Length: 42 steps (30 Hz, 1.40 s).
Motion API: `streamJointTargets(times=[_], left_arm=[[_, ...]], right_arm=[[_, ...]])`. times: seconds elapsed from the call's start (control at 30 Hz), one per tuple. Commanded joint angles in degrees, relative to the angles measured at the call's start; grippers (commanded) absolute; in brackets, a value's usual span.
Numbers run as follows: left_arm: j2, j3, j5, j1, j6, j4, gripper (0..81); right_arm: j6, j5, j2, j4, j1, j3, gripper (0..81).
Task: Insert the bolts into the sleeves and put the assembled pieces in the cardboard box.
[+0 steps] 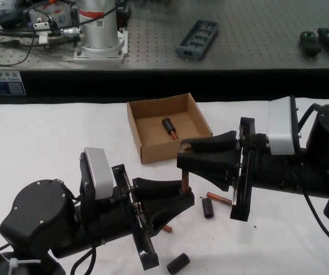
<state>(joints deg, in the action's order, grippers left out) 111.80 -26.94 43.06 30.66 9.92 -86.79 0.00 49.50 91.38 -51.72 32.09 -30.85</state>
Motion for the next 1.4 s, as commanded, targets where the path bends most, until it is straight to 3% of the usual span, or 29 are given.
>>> streamJointTargets(times=[0.0,0.63,0.87,1.37], left_arm=[[-0.95,-0.65,-0.28,-0.11,0.47,-2.21,0.7],[-4.02,-0.65,-2.99,-0.11,6.01,-2.21,0.7],[-4.02,-0.65,-6.80,-0.11,8.20,-2.21,0.7],[-9.97,-1.93,-6.42,-0.11,9.42,-2.21,0.7]], right_arm=[[0.42,0.45,0.11,1.90,-0.03,-0.20,5.6],[1.52,4.49,0.11,0.72,0.10,-0.20,5.6],[1.50,4.71,0.11,0.72,0.10,-0.20,5.6],[2.09,5.48,0.11,0.41,0.10,-0.20,5.6]])
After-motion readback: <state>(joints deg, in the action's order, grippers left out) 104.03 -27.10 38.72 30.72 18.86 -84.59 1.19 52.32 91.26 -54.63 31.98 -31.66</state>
